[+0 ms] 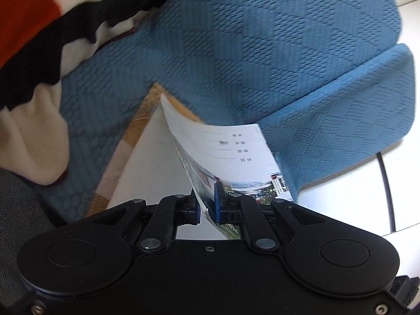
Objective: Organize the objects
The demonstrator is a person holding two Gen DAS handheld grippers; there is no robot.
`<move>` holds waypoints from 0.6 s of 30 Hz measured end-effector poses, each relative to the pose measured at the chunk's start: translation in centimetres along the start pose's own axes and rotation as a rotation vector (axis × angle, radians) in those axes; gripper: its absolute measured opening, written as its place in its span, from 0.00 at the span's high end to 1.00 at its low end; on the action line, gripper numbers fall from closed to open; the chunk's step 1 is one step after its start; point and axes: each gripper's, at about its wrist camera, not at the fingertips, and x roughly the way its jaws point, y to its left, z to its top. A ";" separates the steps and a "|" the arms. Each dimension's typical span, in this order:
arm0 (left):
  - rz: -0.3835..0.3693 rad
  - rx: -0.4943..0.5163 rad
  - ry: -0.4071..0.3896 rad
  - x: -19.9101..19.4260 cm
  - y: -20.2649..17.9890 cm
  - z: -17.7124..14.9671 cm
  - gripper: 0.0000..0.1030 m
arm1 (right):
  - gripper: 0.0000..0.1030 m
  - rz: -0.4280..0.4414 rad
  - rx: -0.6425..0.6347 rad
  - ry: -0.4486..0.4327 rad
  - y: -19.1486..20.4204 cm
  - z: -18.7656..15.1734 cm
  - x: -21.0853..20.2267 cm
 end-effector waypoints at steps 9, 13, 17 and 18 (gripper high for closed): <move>0.084 0.031 0.047 1.7 1.2 -0.7 0.92 | 0.95 -0.050 0.012 0.094 -0.9 -2.5 1.3; 0.118 0.033 0.068 2.5 1.8 -1.0 0.92 | 0.95 -0.070 0.004 0.127 -1.1 -3.4 2.0; 0.141 0.028 0.086 3.0 2.4 -1.2 0.92 | 0.94 -0.084 0.020 0.163 -1.5 -4.1 2.8; 0.142 0.030 0.087 3.1 2.5 -1.2 0.92 | 0.94 -0.087 0.017 0.167 -1.5 -4.2 2.8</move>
